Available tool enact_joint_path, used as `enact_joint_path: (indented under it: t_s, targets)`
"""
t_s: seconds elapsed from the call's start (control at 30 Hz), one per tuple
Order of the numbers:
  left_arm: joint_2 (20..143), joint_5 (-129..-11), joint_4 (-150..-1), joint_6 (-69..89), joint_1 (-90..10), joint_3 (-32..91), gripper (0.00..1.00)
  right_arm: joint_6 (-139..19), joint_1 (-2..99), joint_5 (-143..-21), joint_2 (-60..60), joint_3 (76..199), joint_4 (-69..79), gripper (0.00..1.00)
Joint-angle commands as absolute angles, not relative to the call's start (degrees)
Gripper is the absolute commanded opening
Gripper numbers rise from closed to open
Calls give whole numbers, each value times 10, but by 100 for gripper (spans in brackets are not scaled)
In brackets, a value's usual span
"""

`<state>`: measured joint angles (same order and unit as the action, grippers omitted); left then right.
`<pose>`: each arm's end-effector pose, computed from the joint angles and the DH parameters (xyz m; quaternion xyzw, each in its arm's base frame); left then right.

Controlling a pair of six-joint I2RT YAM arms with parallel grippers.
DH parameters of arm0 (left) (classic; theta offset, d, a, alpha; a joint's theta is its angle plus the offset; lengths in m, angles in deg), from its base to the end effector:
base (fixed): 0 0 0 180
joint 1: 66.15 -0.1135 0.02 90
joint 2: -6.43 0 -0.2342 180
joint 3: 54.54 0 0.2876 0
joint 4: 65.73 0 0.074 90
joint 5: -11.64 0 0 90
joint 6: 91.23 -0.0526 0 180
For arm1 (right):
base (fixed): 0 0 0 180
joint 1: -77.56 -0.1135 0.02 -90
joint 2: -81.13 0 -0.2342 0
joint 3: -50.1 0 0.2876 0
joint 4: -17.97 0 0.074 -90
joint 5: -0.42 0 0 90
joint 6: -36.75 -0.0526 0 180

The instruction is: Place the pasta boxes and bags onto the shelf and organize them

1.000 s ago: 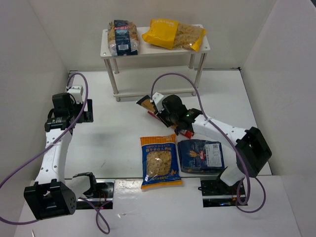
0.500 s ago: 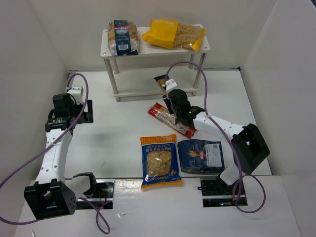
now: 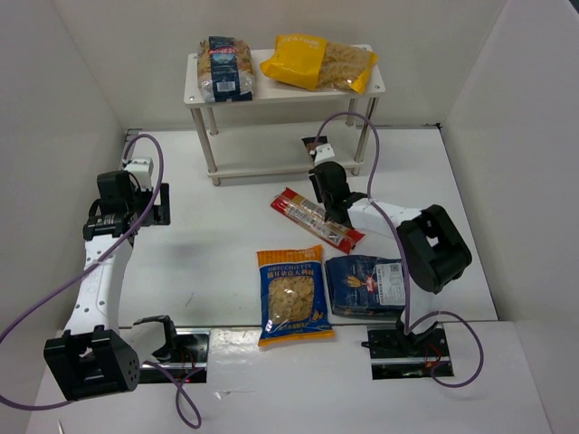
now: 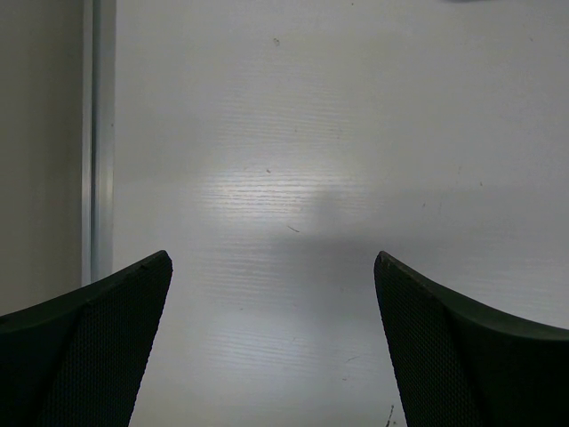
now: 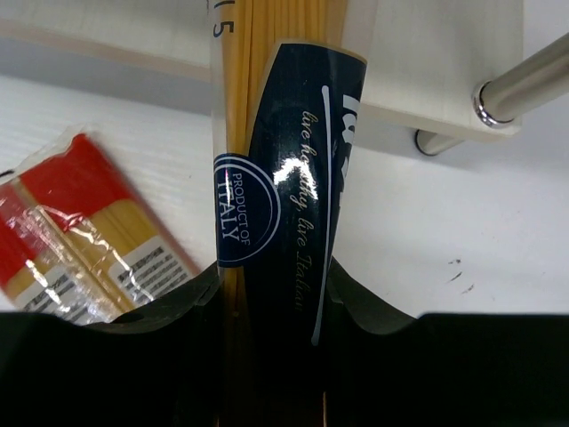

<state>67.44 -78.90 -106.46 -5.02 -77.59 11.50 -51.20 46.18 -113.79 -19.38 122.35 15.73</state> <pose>0.2898 0.0592 0.2697 -0.0615 0.8877 0.0646 0.4517 0.3708 0.2009 0.1457 -0.1445 0.8430 -0.0533 0.5155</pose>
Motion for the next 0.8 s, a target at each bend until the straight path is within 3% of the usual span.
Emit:
enact_joint_path:
  t_s: [0.0,0.37,0.77]
  targets:
    - [677,-798,-1048,-60,-778,115,100,-507,464,-1174,-182,1266,333,0]
    - [687,-798,-1048,-65,-778,115,100,-378,448,-1228,-199,1240,432,0]
    - [687,-792,-1048,-65,-778,115,100,-348,459,-1260,-241,1257,473,0]
